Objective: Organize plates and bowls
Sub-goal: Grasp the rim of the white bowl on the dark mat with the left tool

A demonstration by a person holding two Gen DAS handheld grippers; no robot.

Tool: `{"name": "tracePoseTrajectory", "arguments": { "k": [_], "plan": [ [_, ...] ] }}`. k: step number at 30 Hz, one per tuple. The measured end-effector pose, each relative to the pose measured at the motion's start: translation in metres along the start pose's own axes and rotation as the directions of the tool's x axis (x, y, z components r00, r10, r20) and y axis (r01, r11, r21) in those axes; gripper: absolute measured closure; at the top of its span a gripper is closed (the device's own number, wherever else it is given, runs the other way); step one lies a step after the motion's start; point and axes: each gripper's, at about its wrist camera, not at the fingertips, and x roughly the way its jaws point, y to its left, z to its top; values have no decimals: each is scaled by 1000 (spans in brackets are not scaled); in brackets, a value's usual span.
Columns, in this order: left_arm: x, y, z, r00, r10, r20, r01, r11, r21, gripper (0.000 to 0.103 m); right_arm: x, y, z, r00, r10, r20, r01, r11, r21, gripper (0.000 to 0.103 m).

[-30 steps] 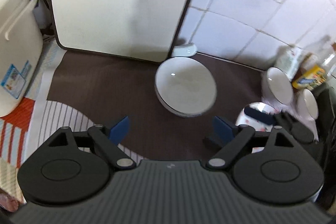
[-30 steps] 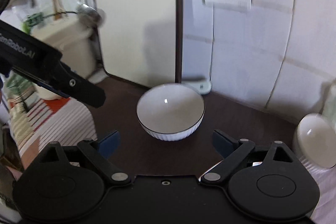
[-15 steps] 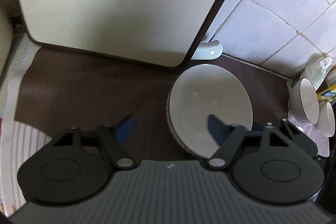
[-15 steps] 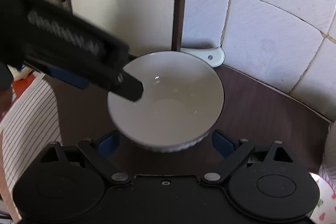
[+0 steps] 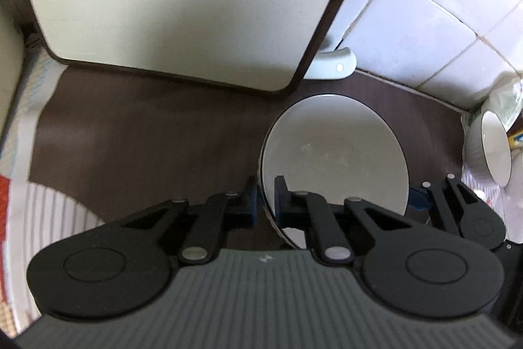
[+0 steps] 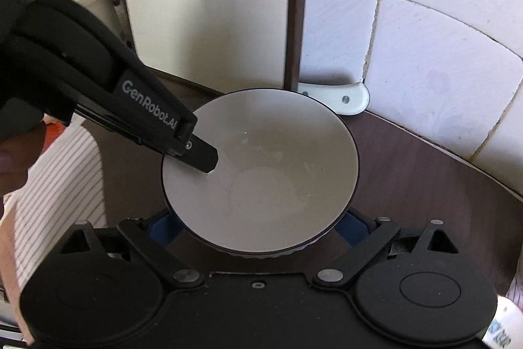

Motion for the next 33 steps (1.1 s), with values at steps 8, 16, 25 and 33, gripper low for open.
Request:
{"name": "tracePoseTrajectory", "arguments": {
  "k": [8,16,25,33],
  "plan": [
    [-42,-6,-28,999,33,2,-33,999,15,94,-38,25,-10,998,25,51,-22,997,-74,4],
    [-80,-6,-63,999,36,2,-36,999,-2,94,-80,51,-27,992,37,118,-15,983,-185,4],
    [-95,-8,-97,998,56,-3,-57,998,-12,93,-96,57,-51,984,93,153,-65,982,-177,4],
    [-75,-11,-117,996,85,-38,-85,996,2,93,-95,66,-82,986,96,133,-74,984,-163,4]
  ]
}}
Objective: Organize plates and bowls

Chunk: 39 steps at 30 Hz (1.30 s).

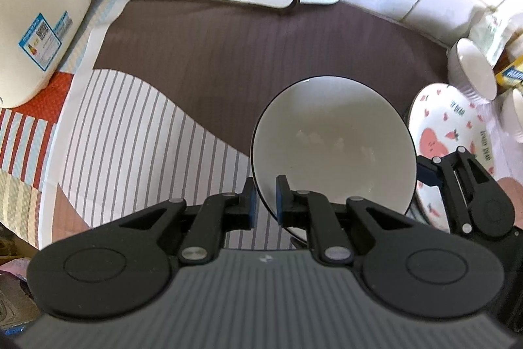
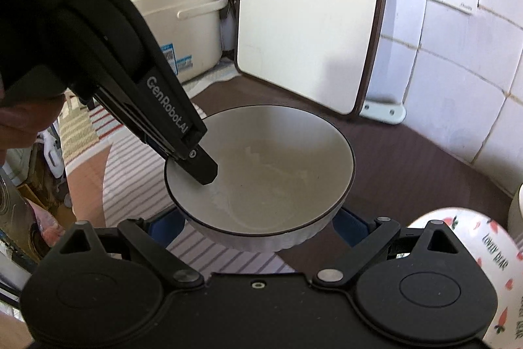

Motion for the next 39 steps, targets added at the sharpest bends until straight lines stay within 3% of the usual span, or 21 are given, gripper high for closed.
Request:
{"name": "tracePoseTrajectory", "arguments": {
  "k": [7,13,19,24,26,29,33,39],
  "plan": [
    [29,7,-7,999,22,-33,-22,1000,-1,93,20,1,-16,999,18,-43,-16,999,48,4],
    [40,9,-11,999,26,-48,-26,1000,0,93,32,7,-22,998,-6,-59,5,1000,-18,4],
    [42,13,-15,996,-9,-87,4,998,-56,88,34,11,-22,994,-28,-105,24,999,-34,4],
    [36,3,-18,994,15,-111,-17,1000,-19,80,9,14,-21,993,-62,-102,58,998,-40,4],
    [28,0,-19,993,16,-119,-18,1000,-18,65,-7,9,-18,997,-42,-68,41,999,-9,4],
    [10,-7,-23,994,38,-98,-38,999,0,55,-37,-1,-13,999,-36,8,35,997,62,4],
    [-9,-15,-22,996,29,-90,-28,1000,8,50,-62,-9,-12,999,-14,45,9,993,119,4],
    [-42,-29,-22,997,49,-55,-46,997,54,50,-98,-12,-15,995,-47,87,34,989,143,4]
  ]
}}
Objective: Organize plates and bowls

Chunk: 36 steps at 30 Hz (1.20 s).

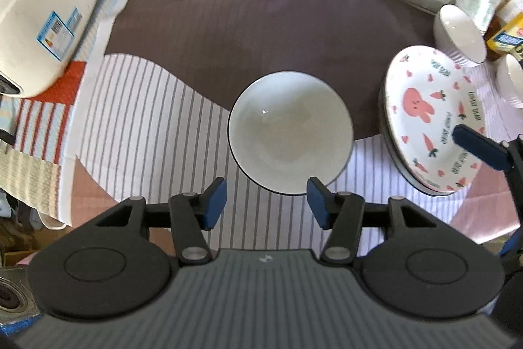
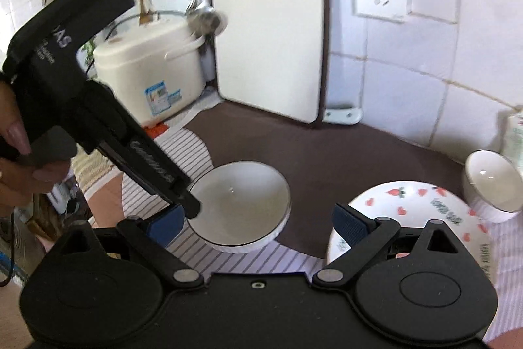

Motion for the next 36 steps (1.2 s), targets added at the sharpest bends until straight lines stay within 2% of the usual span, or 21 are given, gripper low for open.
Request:
{"name": "tracePoseTrajectory", "arguments": {
  "k": [6,12,18,20,22,25,28,32,36],
  "plan": [
    [-38,-14,1,998,-28,50,27,999,16,46,-39,-35,9,998,-46,52,40,993,111,4],
    [-64,-38,7,996,-33,82,31,999,24,41,-60,-82,2,997,-72,21,64,965,254,7],
    [-78,-71,13,993,-28,116,24,999,29,37,-90,-115,-5,994,-103,46,88,960,268,10],
    [-80,-86,14,993,-23,118,17,999,49,37,-102,-130,-4,994,-91,56,73,960,269,15],
    [-83,-101,16,991,-4,134,-4,998,60,37,-114,-146,-4,994,-86,70,63,959,278,17],
    [-87,-123,19,988,-14,155,2,997,76,37,-132,-169,-4,992,-96,81,69,956,287,17],
    [-86,-149,21,982,-17,187,-3,994,107,32,-144,-192,-4,991,-113,76,87,955,285,17],
    [-74,-183,31,977,6,213,-35,991,132,28,-145,-222,-2,987,-156,39,139,947,291,17],
    [-53,-210,49,970,12,244,-46,990,133,25,-139,-251,2,991,-130,23,117,943,312,17]
  ]
}}
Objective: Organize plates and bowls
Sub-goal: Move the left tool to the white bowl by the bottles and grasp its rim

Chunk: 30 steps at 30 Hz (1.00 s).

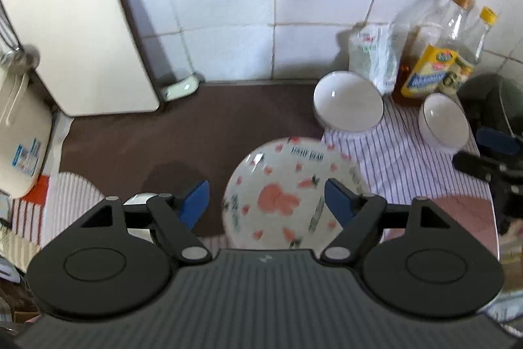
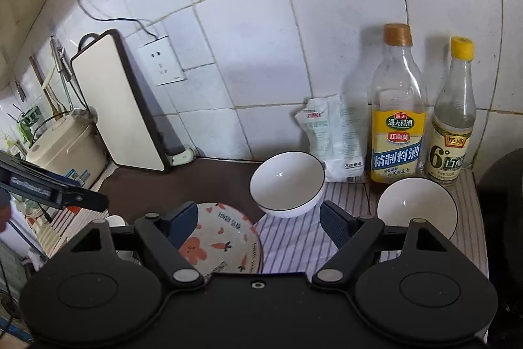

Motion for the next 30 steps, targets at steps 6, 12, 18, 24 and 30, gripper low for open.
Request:
{"name": "tracePoseTrajectory", "arguments": {
  "k": [6,12,18,24,30],
  "plan": [
    [49,-21,25,1000,-8,26,10,998,-65,25,41,-37,12,997,-33,-63,38,997,74,21],
    [97,-21,45,998,-25,61,35,985,-171,25,91,-70,19,991,-26,-134,47,987,153,36],
    [136,-21,57,997,-58,46,68,965,-255,25,139,-82,19,978,1,-207,39,981,190,39],
    [166,-34,67,998,-66,21,69,969,-239,25,176,-96,19,969,9,-246,61,960,275,39],
    [200,-47,67,997,-47,-58,35,981,-189,29,199,-101,21,964,8,-268,80,946,315,46]
  ]
}}
